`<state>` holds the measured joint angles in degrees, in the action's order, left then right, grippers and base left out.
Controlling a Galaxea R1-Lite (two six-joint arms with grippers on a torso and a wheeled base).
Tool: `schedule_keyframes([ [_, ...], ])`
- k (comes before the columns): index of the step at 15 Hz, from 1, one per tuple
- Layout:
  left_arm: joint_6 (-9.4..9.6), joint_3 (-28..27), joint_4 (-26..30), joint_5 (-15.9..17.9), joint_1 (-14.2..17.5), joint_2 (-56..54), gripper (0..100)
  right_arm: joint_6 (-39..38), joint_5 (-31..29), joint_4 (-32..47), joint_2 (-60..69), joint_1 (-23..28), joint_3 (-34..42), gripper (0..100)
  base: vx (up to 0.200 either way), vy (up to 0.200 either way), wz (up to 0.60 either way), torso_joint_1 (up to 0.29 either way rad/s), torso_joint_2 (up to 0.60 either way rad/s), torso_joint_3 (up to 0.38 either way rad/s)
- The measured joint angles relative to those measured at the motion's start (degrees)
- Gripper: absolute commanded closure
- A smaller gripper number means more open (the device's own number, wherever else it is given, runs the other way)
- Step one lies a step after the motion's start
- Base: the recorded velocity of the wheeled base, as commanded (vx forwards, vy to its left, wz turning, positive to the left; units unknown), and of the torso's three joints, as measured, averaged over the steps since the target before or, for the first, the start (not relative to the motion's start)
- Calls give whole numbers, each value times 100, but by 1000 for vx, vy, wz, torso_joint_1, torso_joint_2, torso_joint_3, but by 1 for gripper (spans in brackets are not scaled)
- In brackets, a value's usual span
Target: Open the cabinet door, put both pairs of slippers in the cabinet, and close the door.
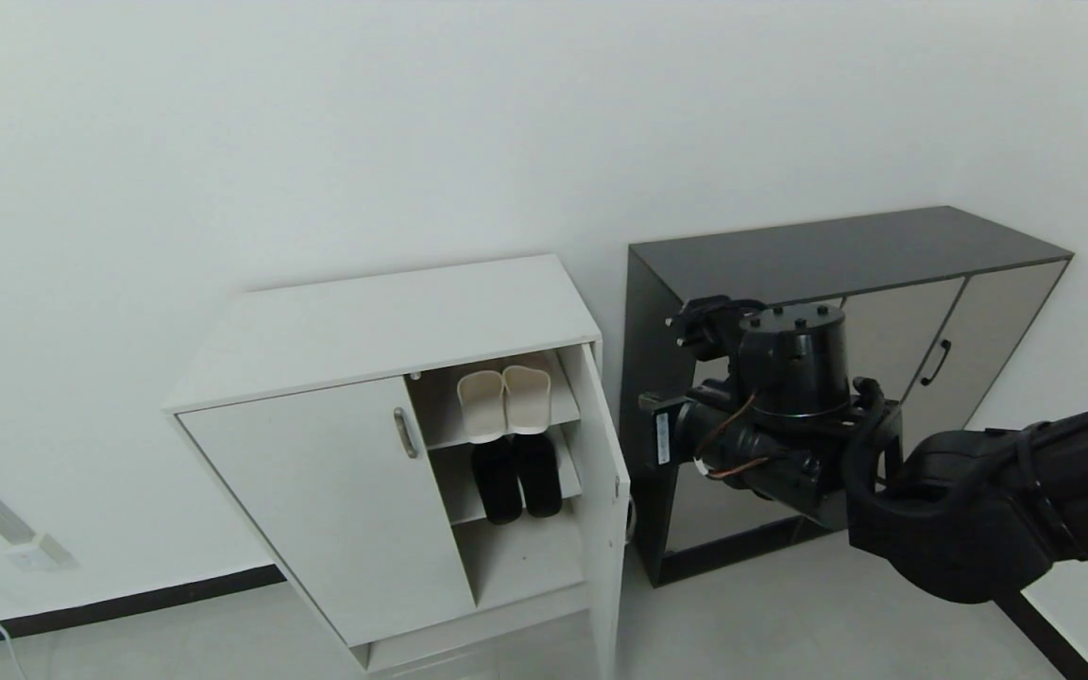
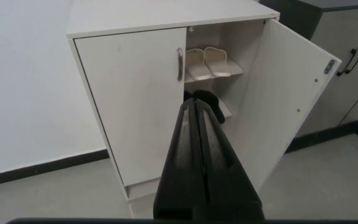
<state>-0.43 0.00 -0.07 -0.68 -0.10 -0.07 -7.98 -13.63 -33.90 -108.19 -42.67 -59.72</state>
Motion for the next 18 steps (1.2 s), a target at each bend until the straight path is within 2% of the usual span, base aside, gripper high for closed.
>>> schedule_keyframes([
  [2, 0, 0, 2, 0, -1, 0, 100, -2, -7, -6, 23, 78, 179, 100, 0, 0, 0, 0, 0, 0],
  [8, 0, 0, 0, 2, 2, 0, 100, -17, 74, -23, 11, 161, 380, 100, 0, 0, 600, 6, 3, 5],
  [11, 0, 0, 0, 0, 5, 0, 100, -16, 378, -34, 1, 216, 410, 100, 0, 0, 0, 0, 0, 0],
  [15, 0, 0, 0, 0, 2, 0, 100, 62, 293, 21, 20, 336, 529, 100, 0, 0, 0, 0, 0, 0],
  [18, 0, 0, 0, 2, 0, 0, 100, 385, 156, 62, 9, 660, 842, 100, 0, 0, 0, 0, 0, 0],
])
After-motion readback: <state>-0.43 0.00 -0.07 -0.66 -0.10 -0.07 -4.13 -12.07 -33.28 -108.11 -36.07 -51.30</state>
